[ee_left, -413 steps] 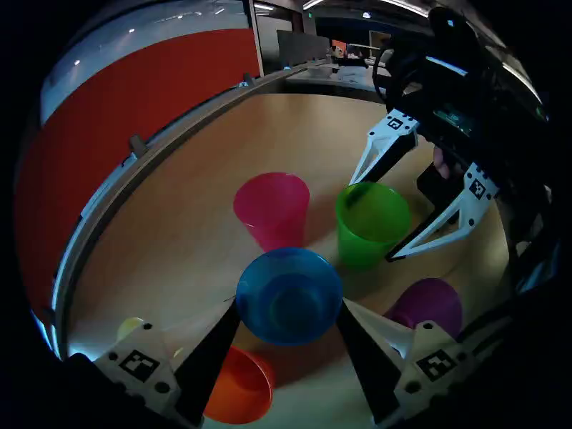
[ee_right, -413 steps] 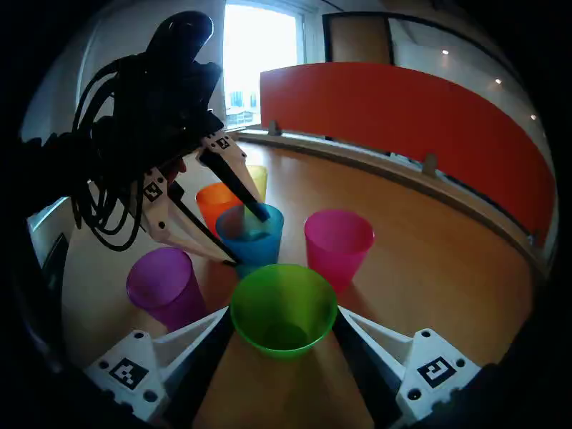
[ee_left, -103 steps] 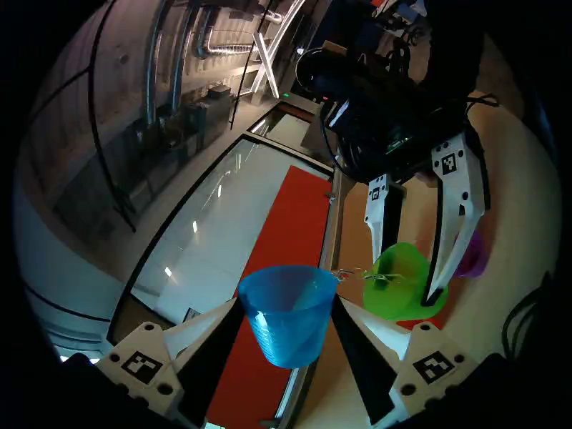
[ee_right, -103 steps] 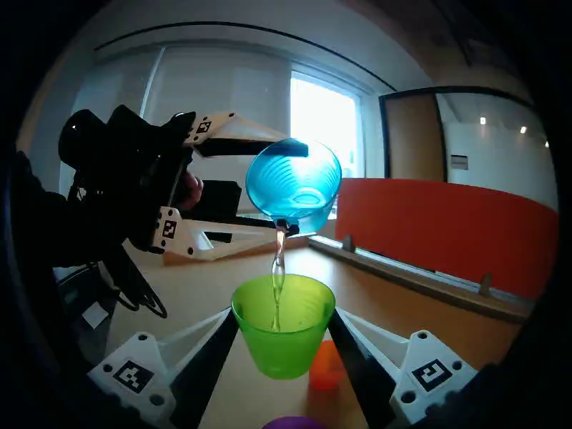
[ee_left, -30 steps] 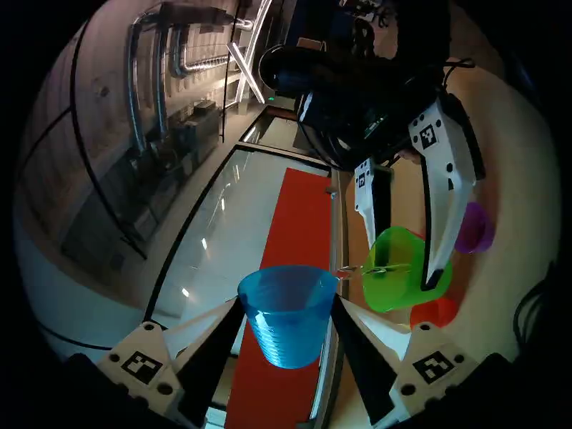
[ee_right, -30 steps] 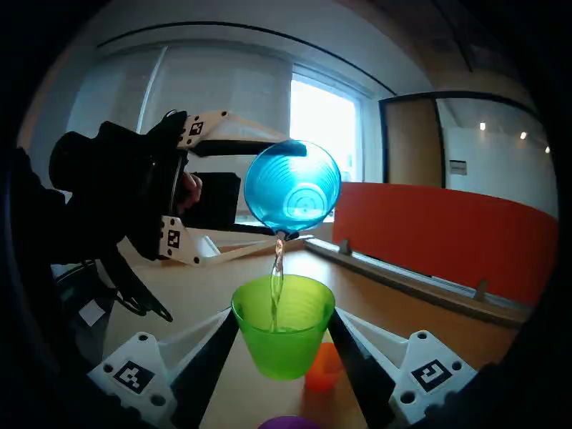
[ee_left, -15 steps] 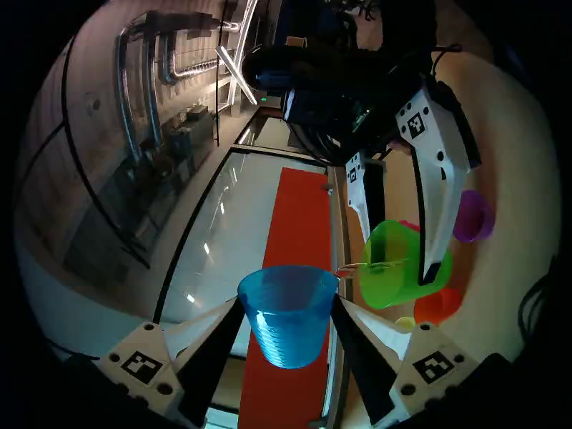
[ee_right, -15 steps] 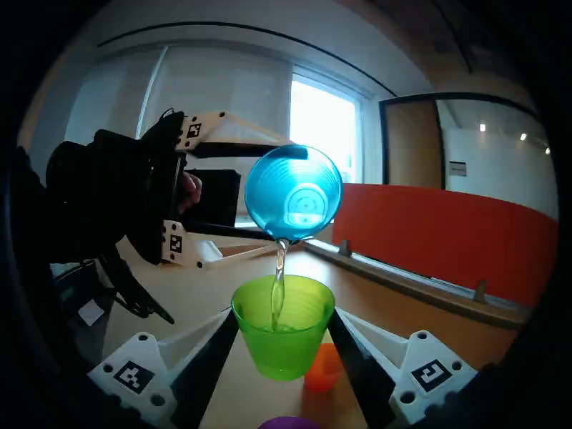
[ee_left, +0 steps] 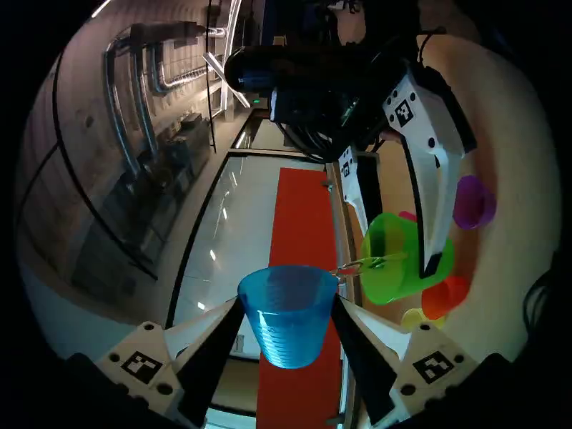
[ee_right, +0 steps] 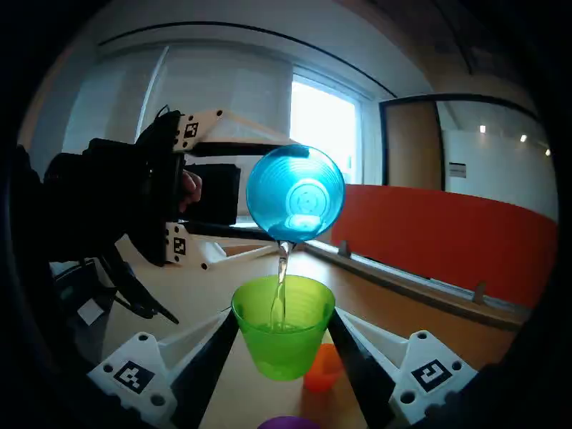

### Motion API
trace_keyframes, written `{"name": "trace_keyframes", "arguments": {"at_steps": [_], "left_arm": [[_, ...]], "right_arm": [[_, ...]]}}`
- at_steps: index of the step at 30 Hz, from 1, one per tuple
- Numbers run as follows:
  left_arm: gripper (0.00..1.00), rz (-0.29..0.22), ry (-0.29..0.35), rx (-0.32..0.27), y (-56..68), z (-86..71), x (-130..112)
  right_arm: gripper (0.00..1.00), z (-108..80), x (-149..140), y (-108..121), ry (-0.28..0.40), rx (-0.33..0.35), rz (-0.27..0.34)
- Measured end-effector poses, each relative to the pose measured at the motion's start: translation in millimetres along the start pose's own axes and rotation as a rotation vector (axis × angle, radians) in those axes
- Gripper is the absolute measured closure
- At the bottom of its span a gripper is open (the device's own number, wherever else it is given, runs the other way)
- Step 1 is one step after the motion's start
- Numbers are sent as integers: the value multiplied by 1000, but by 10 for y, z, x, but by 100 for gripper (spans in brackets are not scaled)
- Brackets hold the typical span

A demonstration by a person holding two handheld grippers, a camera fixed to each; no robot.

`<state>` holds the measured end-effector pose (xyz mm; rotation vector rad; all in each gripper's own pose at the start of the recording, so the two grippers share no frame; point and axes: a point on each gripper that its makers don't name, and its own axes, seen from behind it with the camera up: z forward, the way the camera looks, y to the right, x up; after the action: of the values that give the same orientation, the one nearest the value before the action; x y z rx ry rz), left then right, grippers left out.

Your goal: Pour water

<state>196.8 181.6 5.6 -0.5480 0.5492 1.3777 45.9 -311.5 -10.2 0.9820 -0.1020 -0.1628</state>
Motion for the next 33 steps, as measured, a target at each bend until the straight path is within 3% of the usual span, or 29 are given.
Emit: {"name": "trace_keyframes", "arguments": {"at_steps": [21, 33], "left_arm": [[15, 85, -2, 14, -42, -11, 35], [15, 111, -1, 16, 19, -9, 46]], "right_arm": [[12, -7, 1, 2, 2, -4, 0], [11, -18, 0, 16, 2, -8, -2]]}}
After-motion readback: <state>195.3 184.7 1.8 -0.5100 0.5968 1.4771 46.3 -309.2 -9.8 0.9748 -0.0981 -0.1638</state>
